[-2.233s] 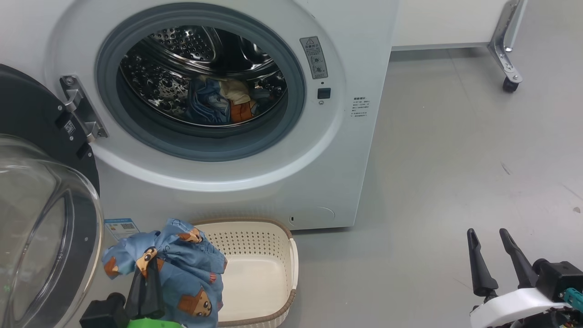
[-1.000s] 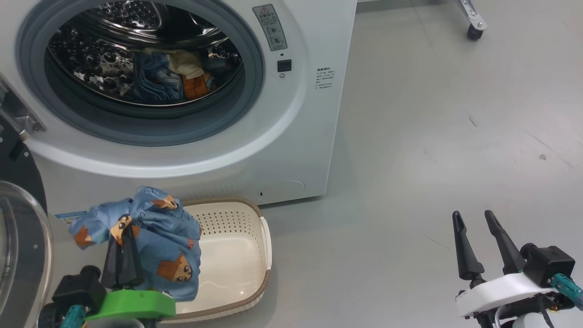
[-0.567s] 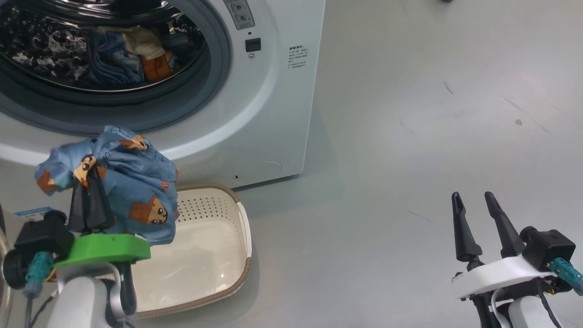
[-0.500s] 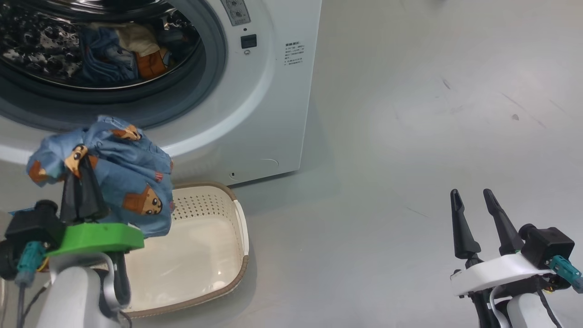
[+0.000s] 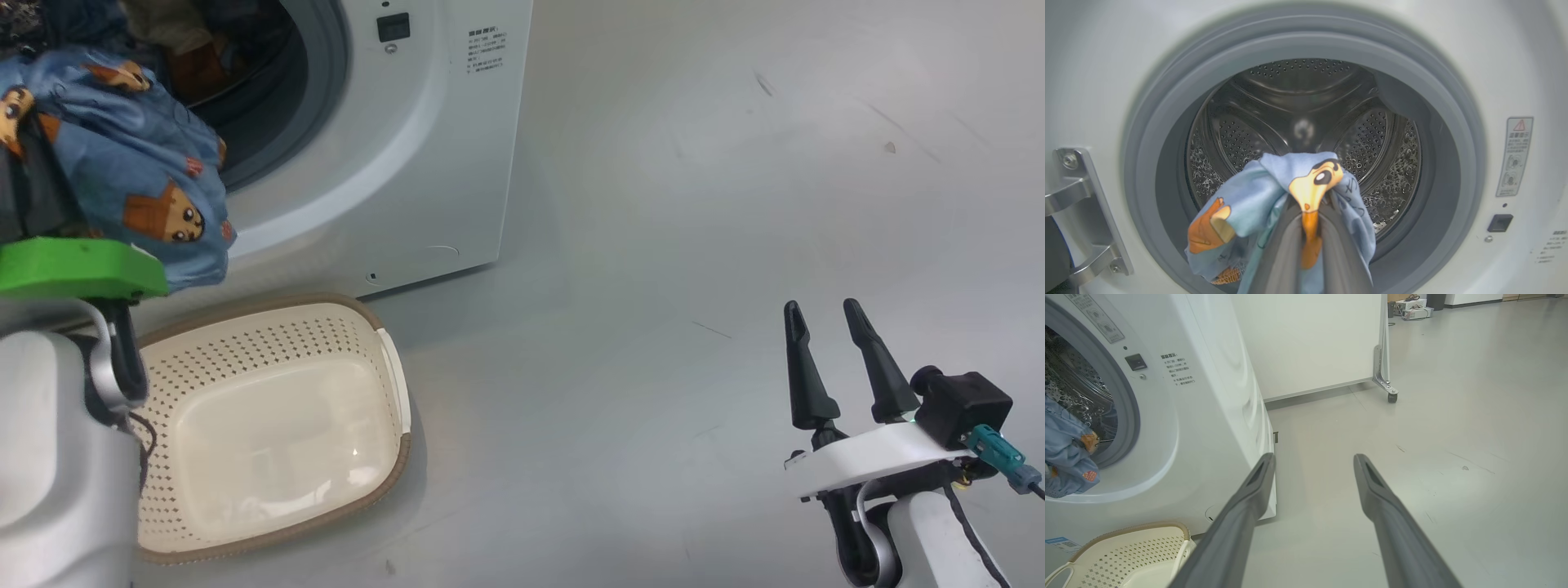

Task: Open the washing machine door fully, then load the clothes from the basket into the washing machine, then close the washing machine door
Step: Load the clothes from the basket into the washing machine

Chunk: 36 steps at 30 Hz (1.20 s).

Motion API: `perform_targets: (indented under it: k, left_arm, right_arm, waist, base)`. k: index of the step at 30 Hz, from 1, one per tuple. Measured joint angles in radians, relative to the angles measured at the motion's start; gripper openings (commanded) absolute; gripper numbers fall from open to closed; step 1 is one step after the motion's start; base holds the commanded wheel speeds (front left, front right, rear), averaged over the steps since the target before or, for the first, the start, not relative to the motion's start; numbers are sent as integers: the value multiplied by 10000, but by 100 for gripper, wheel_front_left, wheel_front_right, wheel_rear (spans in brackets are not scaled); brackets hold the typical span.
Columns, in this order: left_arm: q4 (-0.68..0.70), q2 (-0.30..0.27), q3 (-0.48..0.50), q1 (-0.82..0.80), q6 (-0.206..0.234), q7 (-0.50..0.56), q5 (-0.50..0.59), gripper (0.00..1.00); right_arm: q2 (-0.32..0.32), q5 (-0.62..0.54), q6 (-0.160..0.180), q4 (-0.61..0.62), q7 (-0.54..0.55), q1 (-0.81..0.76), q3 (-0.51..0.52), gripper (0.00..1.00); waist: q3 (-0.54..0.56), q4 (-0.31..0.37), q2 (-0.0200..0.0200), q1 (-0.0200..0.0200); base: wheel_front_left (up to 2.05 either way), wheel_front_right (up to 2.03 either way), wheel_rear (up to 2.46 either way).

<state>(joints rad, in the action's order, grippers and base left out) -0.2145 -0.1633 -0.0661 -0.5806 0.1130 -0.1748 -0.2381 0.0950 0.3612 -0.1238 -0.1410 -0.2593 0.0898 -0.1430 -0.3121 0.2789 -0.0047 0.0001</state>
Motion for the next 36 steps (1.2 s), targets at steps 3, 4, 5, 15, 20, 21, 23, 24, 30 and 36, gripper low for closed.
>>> perform_targets:
  k: [3, 4, 5, 15, 20, 21, 23, 24, 30, 36]
  left_arm:
    - [-267, -184, 113, -641, 0, 88, 13, 0]
    - [-357, -247, 146, -848, 0, 86, 15, 0]
    - [-464, -284, 190, -1049, 0, 86, 15, 0]
    - [-1814, -748, 339, -2338, -31, 161, 115, 0]
    - [-2339, -986, 286, -3056, -151, 140, 351, 0]
    - [-2460, -1007, 270, -3210, -190, 79, 366, 0]
    - [-2640, -1039, 249, -3467, -236, 67, 435, 0]
    - [-2771, -1070, 242, -3591, -238, 59, 468, 0]
    - [-3237, -1346, 295, -4353, -313, -27, 477, 0]
    - [-3490, -1651, 274, -5426, -414, -17, 637, 0]
  right_arm:
    - [-13, 8, 0, 0, 0, 79, -140, 100]
    - [-17, 12, 0, 0, 0, 125, -186, 100]
    - [-25, 12, 0, 4, 0, 187, -226, 100]
    - [-96, 98, 0, 42, 0, 876, -821, 100]
    - [-104, 100, 0, 65, 0, 1237, -917, 100]
    - [-104, 100, 0, 77, 0, 1288, -917, 100]
    - [-104, 100, 0, 71, 0, 1398, -947, 100]
    - [-104, 100, 0, 73, 0, 1444, -965, 100]
    - [-109, 102, 0, 56, 0, 1597, -1175, 100]
    - [-111, 121, 0, 29, 0, 1605, -1452, 100]
  waist:
    - [-240, 122, 0, 0]
    - [-328, 162, 0, 0]
    - [-415, 202, 0, 0]
    - [-1439, 608, 0, 0]
    - [-1964, 808, 0, 0]
    - [-2067, 846, 0, 0]
    - [-2260, 915, 0, 0]
    - [-2350, 948, 0, 0]
    - [-2795, 1145, 0, 0]
    - [-3231, 1286, 0, 0]
  base:
    - [0, 0, 0]
    - [0, 0, 0]
    - [0, 0, 0]
    - [0, 0, 0]
    - [0, 0, 0]
    - [0, 0, 0]
    - [0, 0, 0]
    - [0, 0, 0]
    - [0, 0, 0]
    - [0, 0, 0]
